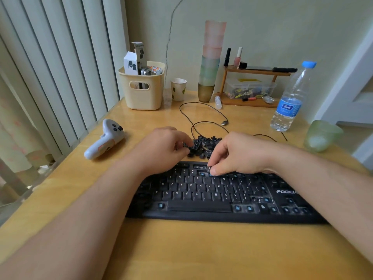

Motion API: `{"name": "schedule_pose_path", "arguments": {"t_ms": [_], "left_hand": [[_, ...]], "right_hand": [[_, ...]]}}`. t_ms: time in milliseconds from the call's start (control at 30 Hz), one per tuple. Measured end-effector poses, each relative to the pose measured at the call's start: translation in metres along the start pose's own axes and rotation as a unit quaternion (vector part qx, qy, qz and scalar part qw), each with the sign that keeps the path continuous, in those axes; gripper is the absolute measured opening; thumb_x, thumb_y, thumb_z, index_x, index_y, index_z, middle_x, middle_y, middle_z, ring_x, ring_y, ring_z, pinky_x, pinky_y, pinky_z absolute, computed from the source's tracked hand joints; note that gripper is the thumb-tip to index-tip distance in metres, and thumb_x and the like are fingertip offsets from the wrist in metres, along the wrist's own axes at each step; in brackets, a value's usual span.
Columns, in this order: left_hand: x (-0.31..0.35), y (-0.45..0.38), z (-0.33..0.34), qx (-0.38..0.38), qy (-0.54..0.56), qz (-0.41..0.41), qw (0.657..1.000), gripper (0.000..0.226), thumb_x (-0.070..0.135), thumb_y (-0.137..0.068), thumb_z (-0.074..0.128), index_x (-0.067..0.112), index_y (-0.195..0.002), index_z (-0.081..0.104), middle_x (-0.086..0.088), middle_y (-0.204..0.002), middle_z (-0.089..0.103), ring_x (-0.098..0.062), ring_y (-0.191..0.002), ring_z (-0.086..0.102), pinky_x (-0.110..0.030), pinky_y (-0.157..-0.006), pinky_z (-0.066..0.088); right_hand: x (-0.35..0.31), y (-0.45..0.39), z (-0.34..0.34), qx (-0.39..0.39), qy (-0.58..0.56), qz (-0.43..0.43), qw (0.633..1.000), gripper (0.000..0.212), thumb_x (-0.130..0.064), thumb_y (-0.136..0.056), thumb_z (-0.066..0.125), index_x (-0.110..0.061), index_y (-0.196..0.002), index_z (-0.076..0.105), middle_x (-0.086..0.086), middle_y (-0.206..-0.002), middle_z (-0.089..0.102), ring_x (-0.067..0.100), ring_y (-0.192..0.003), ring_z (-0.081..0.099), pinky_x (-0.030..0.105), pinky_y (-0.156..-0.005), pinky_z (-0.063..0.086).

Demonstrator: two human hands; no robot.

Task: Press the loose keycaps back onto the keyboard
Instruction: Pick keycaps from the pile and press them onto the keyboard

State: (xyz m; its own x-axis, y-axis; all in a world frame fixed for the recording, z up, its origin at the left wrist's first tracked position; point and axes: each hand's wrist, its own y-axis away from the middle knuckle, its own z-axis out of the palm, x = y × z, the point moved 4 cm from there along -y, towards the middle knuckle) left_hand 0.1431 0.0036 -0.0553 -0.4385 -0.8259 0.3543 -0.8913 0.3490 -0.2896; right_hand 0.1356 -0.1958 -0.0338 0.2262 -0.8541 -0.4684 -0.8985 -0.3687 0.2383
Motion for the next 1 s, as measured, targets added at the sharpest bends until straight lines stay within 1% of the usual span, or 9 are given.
{"name": "schedule_pose_path", "arguments": {"t_ms": [100,333,533,633,700,767,833,933,1000], "left_hand": [[0.000,-0.001,0.001,0.006,-0.001,0.012,1.000,0.022,0.035,-0.096,0.065,0.039,-0.117,0.073,0.015,-0.091,0.059,0.003,-0.083,0.052,-0.012,-0.067,0.036],[0.001,-0.001,0.001,0.025,0.020,0.023,0.999,0.021,0.035,-0.095,0.068,0.037,-0.114,0.074,0.015,-0.090,0.059,0.003,-0.080,0.053,-0.005,-0.066,0.031],[0.001,-0.002,0.001,0.027,0.022,0.024,0.999,0.022,0.033,-0.094,0.069,0.036,-0.114,0.076,0.011,-0.090,0.062,0.002,-0.078,0.052,-0.017,-0.066,0.035],[0.000,-0.002,0.000,0.027,0.024,0.024,0.999,0.022,0.034,-0.094,0.068,0.037,-0.114,0.075,0.011,-0.089,0.063,0.000,-0.078,0.053,-0.005,-0.065,0.032],[0.000,-0.002,0.001,0.027,0.022,0.025,0.999,0.022,0.034,-0.094,0.068,0.036,-0.115,0.075,0.012,-0.088,0.063,-0.002,-0.078,0.054,-0.006,-0.065,0.032],[0.000,-0.002,0.001,0.026,0.020,0.027,0.999,0.021,0.035,-0.095,0.068,0.036,-0.115,0.075,0.012,-0.087,0.063,0.000,-0.079,0.054,-0.006,-0.065,0.032],[0.000,-0.003,0.001,0.025,0.018,0.028,0.999,0.021,0.035,-0.095,0.068,0.036,-0.115,0.075,0.013,-0.087,0.062,0.002,-0.079,0.054,-0.006,-0.065,0.032],[-0.001,-0.003,0.002,0.022,0.016,0.023,0.999,0.021,0.035,-0.095,0.068,0.036,-0.115,0.075,0.014,-0.087,0.062,0.002,-0.079,0.053,-0.007,-0.065,0.033],[-0.002,-0.004,0.003,0.019,0.015,0.017,1.000,0.021,0.035,-0.095,0.067,0.037,-0.115,0.075,0.014,-0.087,0.062,0.003,-0.079,0.053,-0.009,-0.065,0.033]], "right_hand": [[-0.002,0.002,0.003,0.001,0.014,0.009,1.000,0.005,-0.035,-0.083,0.086,-0.033,-0.085,0.082,-0.025,-0.064,0.068,-0.010,-0.057,0.058,0.018,-0.059,0.040],[-0.014,0.001,0.003,-0.005,0.067,0.063,0.996,0.008,-0.033,-0.080,0.088,-0.031,-0.082,0.080,-0.015,-0.085,0.073,0.007,-0.087,0.065,0.030,-0.074,0.049],[-0.032,-0.008,0.003,-0.033,0.105,0.095,0.989,0.005,-0.017,-0.089,0.079,-0.020,-0.093,0.078,-0.001,-0.099,0.072,0.023,-0.101,0.065,0.039,-0.094,0.055],[-0.033,-0.008,0.002,-0.041,0.105,0.100,0.989,0.005,-0.017,-0.090,0.078,-0.019,-0.095,0.078,0.000,-0.099,0.072,0.022,-0.100,0.066,0.037,-0.092,0.055],[-0.033,-0.008,0.003,-0.042,0.114,0.102,0.987,0.005,-0.019,-0.091,0.077,-0.017,-0.095,0.076,-0.003,-0.101,0.071,0.021,-0.104,0.065,0.036,-0.092,0.054],[-0.036,-0.009,0.007,-0.054,0.169,0.091,0.980,0.009,-0.022,-0.095,0.074,-0.016,-0.091,0.067,-0.007,-0.100,0.065,0.017,-0.103,0.060,0.030,-0.085,0.050],[-0.036,-0.009,0.010,-0.048,0.185,0.087,0.978,0.015,-0.023,-0.095,0.074,-0.018,-0.088,0.061,-0.004,-0.095,0.062,0.020,-0.097,0.059,0.031,-0.078,0.050],[-0.030,-0.007,0.003,-0.033,0.121,0.098,0.987,0.013,-0.019,-0.088,0.081,-0.012,-0.089,0.071,-0.002,-0.093,0.069,0.018,-0.092,0.063,0.033,-0.075,0.052],[-0.024,-0.007,-0.006,-0.023,0.077,0.103,0.991,0.012,-0.018,-0.084,0.085,-0.015,-0.081,0.074,0.000,-0.092,0.071,0.019,-0.090,0.065,0.036,-0.080,0.053]]}}
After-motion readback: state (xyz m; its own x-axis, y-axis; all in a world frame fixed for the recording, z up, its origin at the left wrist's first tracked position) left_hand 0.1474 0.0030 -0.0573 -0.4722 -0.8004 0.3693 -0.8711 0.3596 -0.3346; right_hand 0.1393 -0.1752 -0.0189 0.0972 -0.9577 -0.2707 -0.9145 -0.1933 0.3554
